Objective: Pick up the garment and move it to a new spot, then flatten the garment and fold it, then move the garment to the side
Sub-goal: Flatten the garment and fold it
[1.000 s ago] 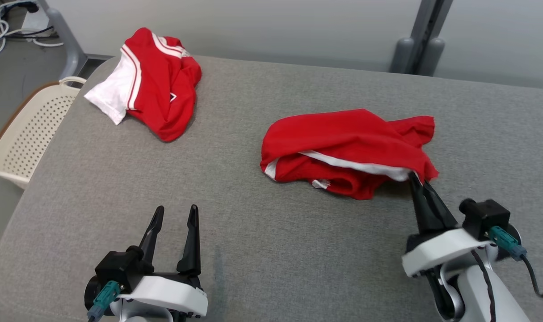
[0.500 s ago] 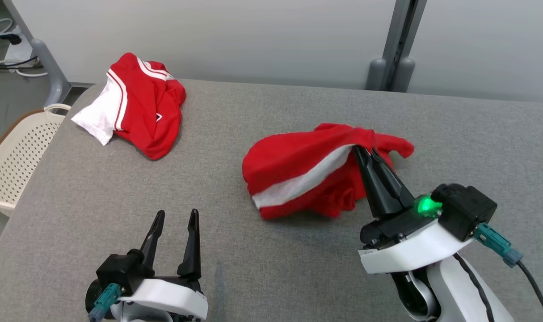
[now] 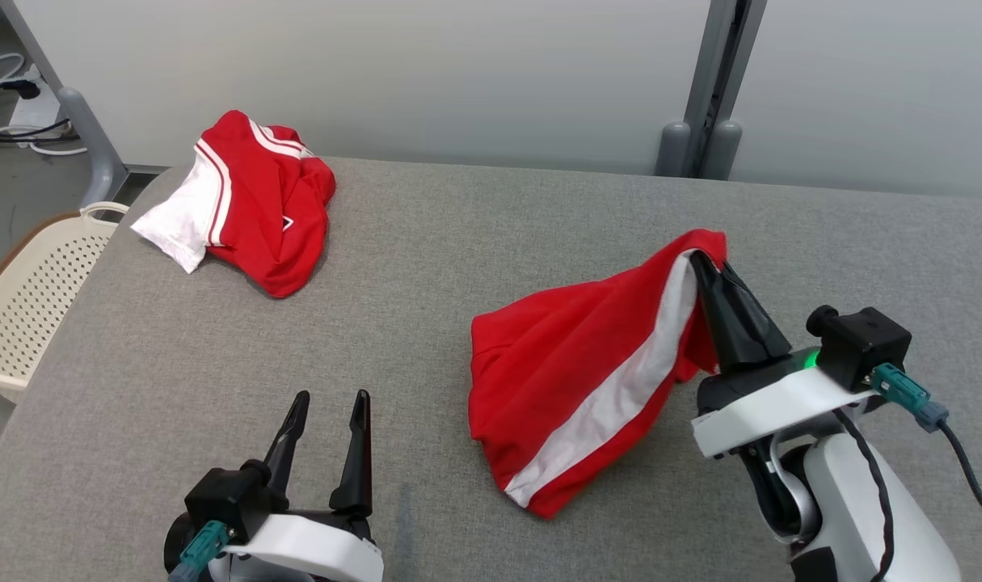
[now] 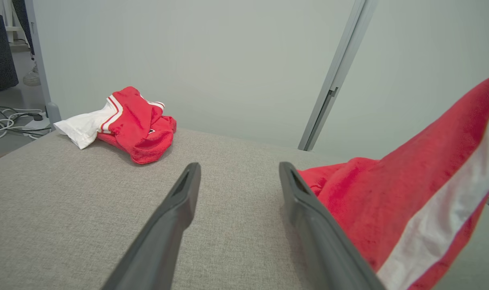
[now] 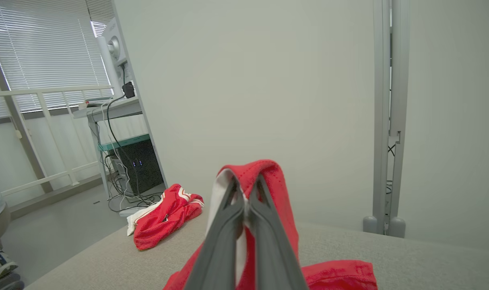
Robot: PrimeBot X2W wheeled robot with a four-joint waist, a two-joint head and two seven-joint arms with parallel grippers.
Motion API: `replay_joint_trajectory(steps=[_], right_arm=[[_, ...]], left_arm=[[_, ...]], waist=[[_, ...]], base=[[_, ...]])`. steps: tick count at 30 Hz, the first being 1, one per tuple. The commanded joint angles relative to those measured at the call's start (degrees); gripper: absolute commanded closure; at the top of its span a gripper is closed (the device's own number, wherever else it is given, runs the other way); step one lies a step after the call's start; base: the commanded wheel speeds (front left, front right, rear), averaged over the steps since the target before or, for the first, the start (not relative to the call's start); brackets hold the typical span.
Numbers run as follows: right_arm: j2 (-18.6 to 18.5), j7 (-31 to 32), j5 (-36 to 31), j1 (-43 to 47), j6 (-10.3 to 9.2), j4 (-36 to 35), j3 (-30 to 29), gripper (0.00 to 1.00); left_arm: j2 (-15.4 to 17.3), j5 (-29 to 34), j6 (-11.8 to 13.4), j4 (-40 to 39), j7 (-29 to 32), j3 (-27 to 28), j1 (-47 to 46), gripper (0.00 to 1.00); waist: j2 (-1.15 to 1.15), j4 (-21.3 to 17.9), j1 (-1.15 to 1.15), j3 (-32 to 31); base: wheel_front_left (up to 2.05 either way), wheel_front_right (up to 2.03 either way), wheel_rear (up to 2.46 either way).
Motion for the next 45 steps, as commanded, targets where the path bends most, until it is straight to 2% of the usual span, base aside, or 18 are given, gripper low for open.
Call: replay_joint_trajectory(steps=[1, 6, 12, 20, 21, 22, 23, 24, 25, 35, 45], right_arm=[[-0.4, 0.1, -1.2, -0.9, 0.11, 1.9, -1.3, 1.00], [-0.4, -0.2, -7.8, -2.3, 0.11, 12.3, -8.9, 1.00], [-2.2, -1.2, -14.9, -1.8, 0.11, 20.2, -19.5, 1.00], [-4.8, -1.5, -18.8, -1.5, 0.12, 25.8, -24.4, 1.00], [-5.0, -1.5, -19.2, -1.6, 0.12, 26.1, -24.9, 0.93], [-5.0, -1.5, -19.2, -1.6, 0.12, 26.1, -24.9, 0.93], [-4.9, -1.6, -19.8, -1.4, 0.12, 26.4, -25.1, 0.69], [-4.7, -1.7, -20.3, -1.1, 0.12, 26.6, -25.1, 0.26], [-4.6, -1.7, -20.5, -0.9, 0.12, 26.7, -25.3, 0.00], [-4.3, -1.8, -21.5, 2.6, 0.12, 24.3, -28.5, 0.00], [-1.5, -1.7, -19.2, 7.0, 0.12, 14.5, -28.2, 0.00]], left_arm=[[0.2, -0.1, -0.2, -0.1, -0.3, 0.1, 0.0, 0.00], [0.2, 0.2, -0.6, 0.0, -0.3, -0.5, -0.6, 0.00], [0.2, 0.4, -0.7, 0.2, -0.3, -1.2, -0.5, 0.00], [0.2, 0.2, -1.2, 0.3, -0.3, -2.6, -1.1, 0.00], [0.2, 0.2, -1.2, 0.3, -0.3, -2.8, -1.2, 0.00], [0.2, 0.2, -1.2, 0.3, -0.3, -2.8, -1.2, 0.00], [0.2, 0.1, -1.2, 0.3, -0.3, -3.1, -1.2, 0.00], [0.2, 0.0, -1.1, 0.4, -0.3, -3.3, -1.3, 0.00], [0.2, 0.0, -1.1, 0.4, -0.3, -3.4, -1.3, 0.00], [0.2, 0.3, -1.3, 0.2, -0.3, -3.4, -1.6, 0.00], [0.2, -0.1, -2.9, 1.3, -0.3, -6.0, -1.9, 0.00]], waist=[[0.00, 0.1, 0.00, 0.3], [0.00, 0.2, 0.00, 1.4], [0.00, -0.4, 0.00, 2.5], [0.00, -1.5, 0.00, 3.3], [0.00, -1.7, 0.00, 3.5], [0.00, -1.7, 0.00, 3.5], [0.00, -1.8, 0.00, 3.6], [0.00, -1.9, 0.00, 3.7], [0.00, -2.1, 0.00, 3.8], [0.00, -3.2, 0.00, 4.1], [0.00, -4.7, 0.00, 3.4]], base=[[0.00, 0.00, 0.00], [0.00, 0.00, 0.00], [0.00, 0.00, 0.00], [0.00, 0.00, 0.00], [0.00, 0.00, 0.00], [0.00, 0.00, 0.00], [0.00, 0.00, 0.00], [0.00, 0.00, 0.00], [0.00, 0.00, 0.00], [0.00, 0.00, 0.00], [0.00, 0.00, 0.00]])
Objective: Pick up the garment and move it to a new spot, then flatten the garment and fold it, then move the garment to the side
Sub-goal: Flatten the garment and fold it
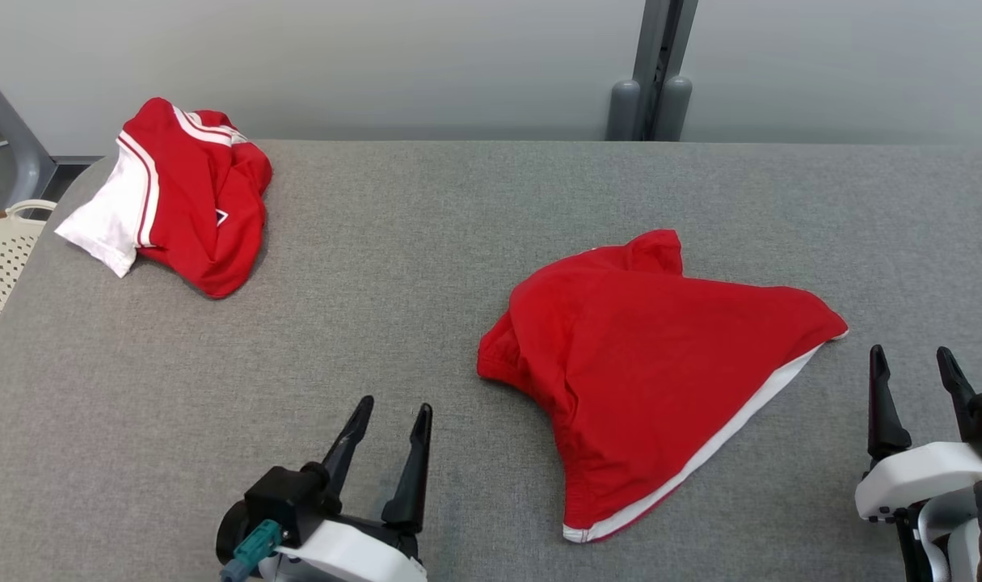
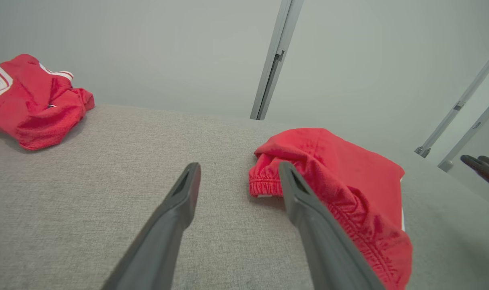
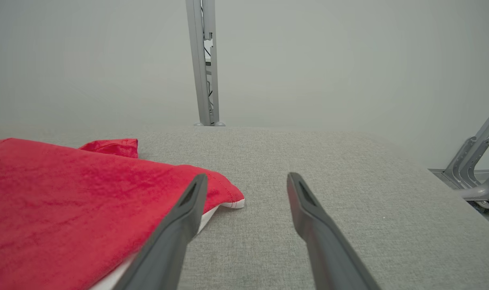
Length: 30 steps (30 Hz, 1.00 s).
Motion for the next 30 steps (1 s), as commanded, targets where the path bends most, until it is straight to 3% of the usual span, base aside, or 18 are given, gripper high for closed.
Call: replay_joint_trajectory(steps=[1, 12, 17, 20, 23, 25, 26, 27, 29, 30], right_arm=[[0.2, -0.3, 0.6, 1.2, 0.12, -1.6, 0.2, 0.00], [1.1, -0.3, 5.4, 5.8, 0.12, -14.3, 1.7, 0.00], [1.1, -0.3, 7.2, 6.5, 0.12, -16.7, 2.7, 0.00], [1.1, -0.3, 7.3, 6.6, 0.12, -17.1, 2.7, 0.00], [1.1, -0.3, 7.6, 6.6, 0.12, -17.2, 2.7, 0.00], [1.1, -0.3, 7.8, 6.6, 0.12, -17.5, 2.5, 0.00], [1.1, -0.3, 7.9, 6.6, 0.12, -17.5, 2.3, 0.00], [1.1, -0.3, 7.8, 6.7, 0.12, -17.5, 2.1, 0.00], [1.1, -0.3, 7.8, 6.9, 0.12, -17.5, 1.7, 0.00], [1.1, -0.3, 7.7, 6.9, 0.12, -17.5, 1.5, 0.00]], left_arm=[[0.2, -0.2, -0.6, 0.5, -0.3, -0.8, -0.9, 0.00], [0.2, -9.2, -5.5, 9.9, 0.1, -16.0, -4.9, 0.00], [0.3, -13.7, -5.4, 15.3, 0.1, -20.2, -8.5, 0.00], [0.3, -16.2, -4.7, 17.3, 0.1, -20.6, -10.0, 0.00], [0.2, -19.1, -2.2, 20.8, 0.0, -20.4, -12.2, 0.00], [0.1, -20.4, -2.4, 22.4, -0.1, -21.3, -13.5, 0.00], [0.2, -21.3, -2.7, 22.8, -0.1, -21.6, -14.0, 0.04], [0.2, -22.2, -3.1, 22.9, -0.1, -21.9, -14.5, 0.51], [0.3, -23.3, -3.7, 23.1, -0.2, -22.6, -15.2, 1.00], [0.3, -23.4, -4.0, 23.1, -0.2, -22.8, -15.5, 1.00]], waist=[[0.00, -0.2, 0.00, -0.2], [0.00, -4.2, 0.00, -0.3], [0.00, -7.3, 0.00, 0.3], [0.00, -8.4, 0.00, 0.6], [0.00, -10.1, 0.00, 1.1], [0.00, -11.1, 0.00, 1.4], [0.00, -11.4, 0.00, 1.6], [0.00, -11.7, 0.00, 1.8], [0.00, -12.0, 0.00, 2.0], [0.00, -12.1, 0.00, 2.1]], base=[[0.00, 0.00, 0.00], [0.00, 0.00, 0.00], [0.00, 0.00, 0.00], [0.00, 0.00, 0.00], [0.00, 0.00, 0.00], [0.00, 0.00, 0.00], [0.00, 0.00, 0.00], [0.00, 0.00, 0.00], [0.00, 0.00, 0.00], [0.00, 0.00, 0.00]])
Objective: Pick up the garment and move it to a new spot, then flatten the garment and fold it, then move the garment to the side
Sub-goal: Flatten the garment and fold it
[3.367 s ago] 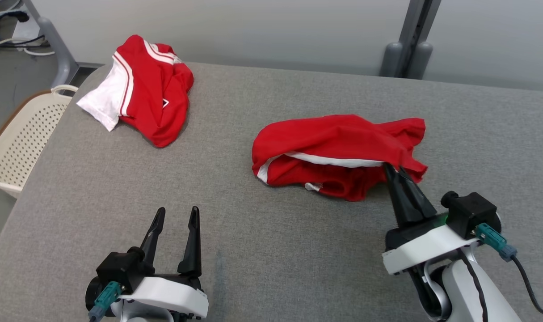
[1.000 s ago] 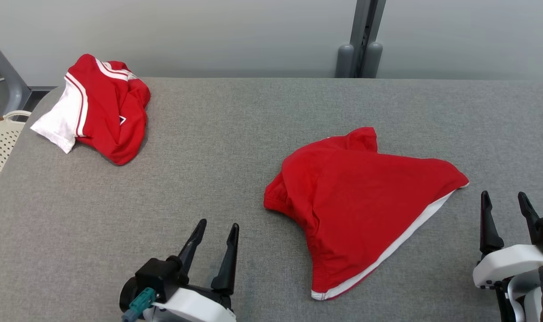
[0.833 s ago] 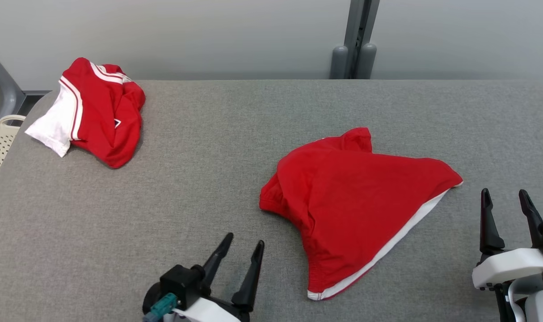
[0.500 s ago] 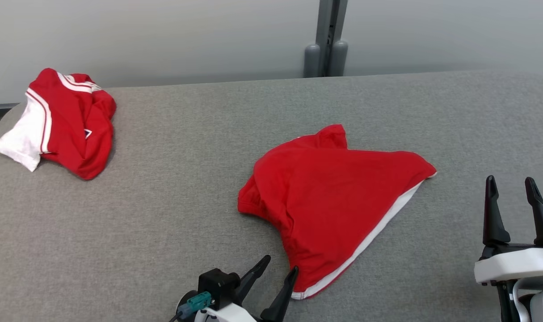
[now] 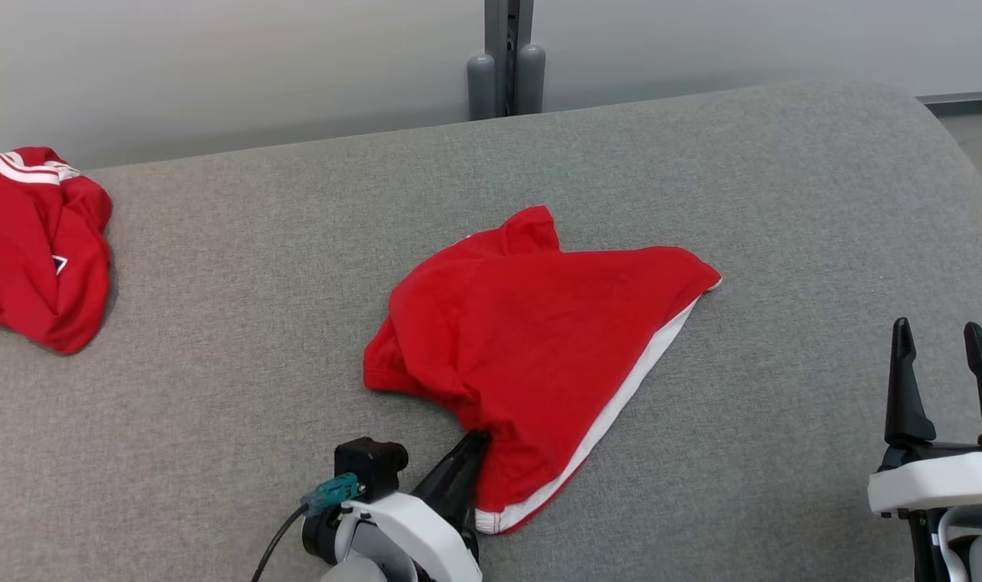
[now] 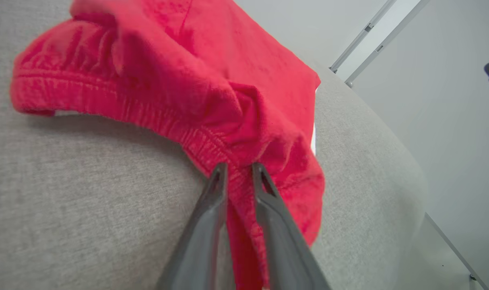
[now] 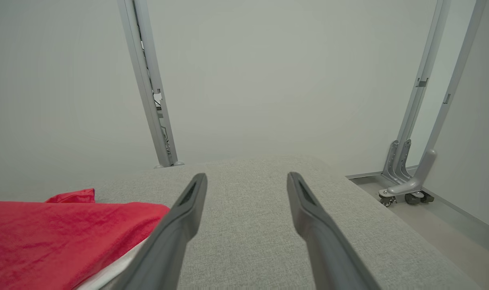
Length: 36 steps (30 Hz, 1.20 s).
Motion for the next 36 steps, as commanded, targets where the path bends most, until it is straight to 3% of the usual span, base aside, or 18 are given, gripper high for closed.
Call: replay_joint_trajectory(steps=[1, 7, 16, 28, 34, 35, 36], right_arm=[[-0.2, -0.3, 0.2, 0.2, 0.12, -0.2, -0.2, 0.00], [-0.2, -0.3, 0.5, 0.5, 0.12, -0.1, -0.8, 0.00], [-0.2, -0.3, 0.7, 0.0, 0.12, 0.3, -0.5, 0.00], [-0.2, -0.3, 1.2, -2.6, 0.12, 0.9, 1.9, 0.00], [-0.2, -0.3, 1.5, -2.3, 0.12, 1.3, 1.9, 0.00], [-0.2, -0.3, 1.5, -2.2, 0.12, 1.4, 1.8, 0.00], [-0.2, -0.3, 1.5, -2.1, 0.12, 1.4, 1.7, 0.00]], left_arm=[[0.3, -0.1, -0.2, -0.1, -0.3, 0.2, -1.0, 1.00], [0.7, 2.5, -0.4, -3.8, -0.3, 5.6, -1.3, 1.00], [3.9, 8.0, 0.2, -10.4, -0.4, 14.8, -2.4, 1.00], [7.8, 11.0, -0.3, 6.6, -0.3, 16.8, -14.6, 1.00], [7.0, 11.6, -1.2, 12.3, -0.2, 16.5, -17.5, 1.00], [6.8, 11.7, -1.4, 12.5, -0.2, 16.7, -17.4, 0.78], [6.6, 11.7, -1.5, 12.5, -0.2, 17.1, -17.0, 0.47]], waist=[[0.00, -0.1, 0.00, 0.1], [0.00, 0.3, 0.00, 0.2], [0.00, 1.3, 0.00, 0.2], [0.00, -1.6, 0.00, 3.4], [0.00, -2.7, 0.00, 4.2], [0.00, -2.7, 0.00, 4.2], [0.00, -2.6, 0.00, 4.1]], base=[[0.00, 0.00, 0.00], [0.00, 0.00, 0.00], [0.00, 0.00, 0.00], [0.00, 0.00, 0.00], [0.00, 0.00, 0.00], [0.00, 0.00, 0.00], [0.00, 0.00, 0.00]])
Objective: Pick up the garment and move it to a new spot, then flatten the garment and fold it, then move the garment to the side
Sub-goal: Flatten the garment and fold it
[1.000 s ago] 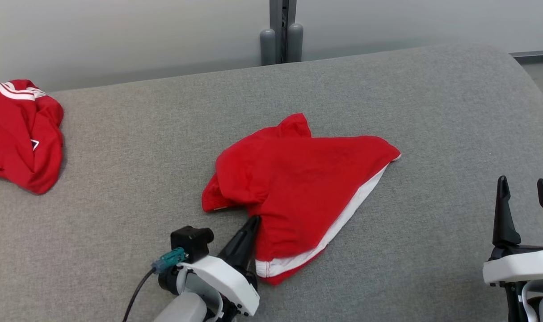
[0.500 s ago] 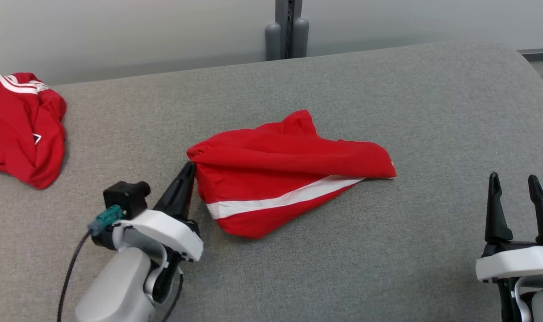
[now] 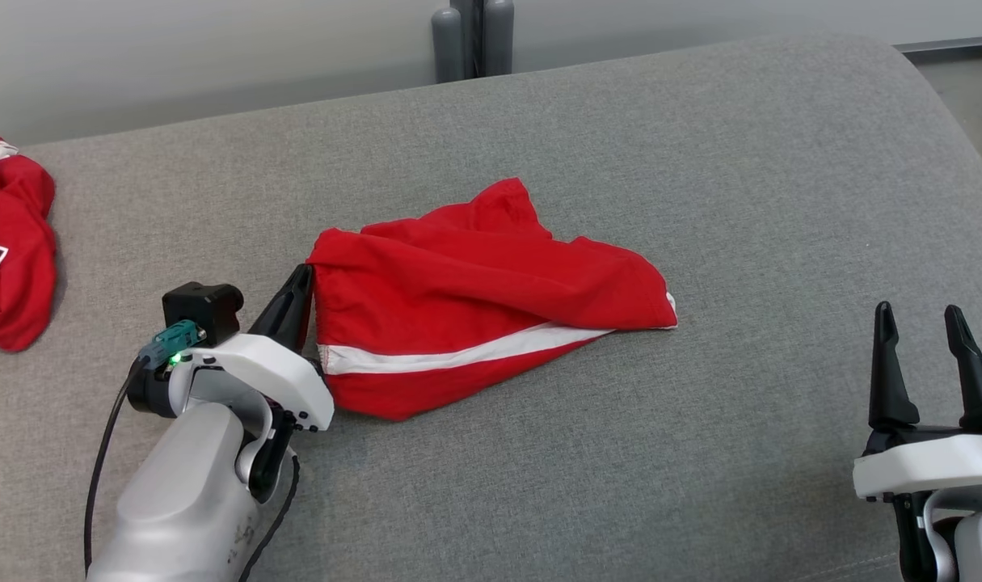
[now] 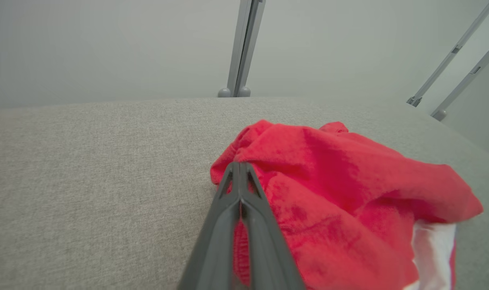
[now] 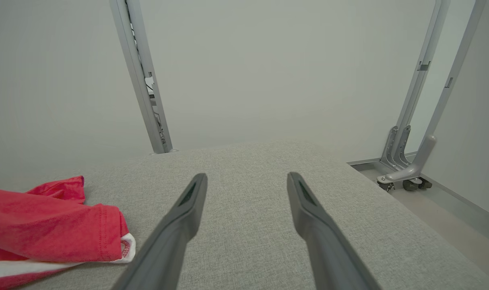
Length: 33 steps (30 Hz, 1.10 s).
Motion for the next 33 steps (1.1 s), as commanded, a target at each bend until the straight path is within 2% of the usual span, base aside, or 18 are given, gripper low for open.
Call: replay_joint_trajectory(steps=[1, 2, 13, 24, 28, 33], right_arm=[[-0.3, -0.3, 0.3, 0.4, 0.12, 0.1, -0.4, 0.00], [-0.3, -0.3, 0.2, 0.7, 0.12, 0.2, -0.4, 0.00], [-0.3, -0.3, 0.2, 1.7, 0.12, -0.2, 0.3, 0.00], [-0.2, -0.3, -1.5, 3.0, 0.12, 1.5, 2.4, 0.00], [-0.3, -0.3, -3.7, 0.5, 0.12, 6.6, 4.8, 0.00], [-0.3, -0.3, -6.1, -4.5, 0.12, 16.6, 6.8, 0.00]], left_arm=[[0.1, 0.2, -0.4, -0.2, 0.0, 0.7, 0.4, 0.06], [-0.1, 0.4, -0.4, -0.6, 0.0, 1.2, 1.0, 0.00], [-1.7, 5.4, 0.1, -12.6, 0.0, 8.1, 11.1, 0.00], [-4.9, 10.0, -0.2, -23.8, 0.0, 12.6, 22.4, 0.00], [-5.5, 10.6, -0.2, -26.9, 0.0, 13.0, 24.5, 0.00], [-5.9, 10.8, 0.2, -30.0, 0.0, 12.3, 25.8, 0.00]], waist=[[0.00, 0.3, 0.00, -0.2], [0.00, 0.5, 0.00, -0.4], [0.00, 4.0, 0.00, -3.5], [0.00, 6.5, 0.00, -5.9], [0.00, 8.3, 0.00, -5.4], [0.00, 11.6, 0.00, -4.0]], base=[[0.00, 0.00, 0.00], [0.00, 0.00, 0.00], [0.00, 0.00, 0.00], [0.00, 0.00, 0.00], [0.00, 0.00, 0.00], [0.00, 0.00, 0.00]])
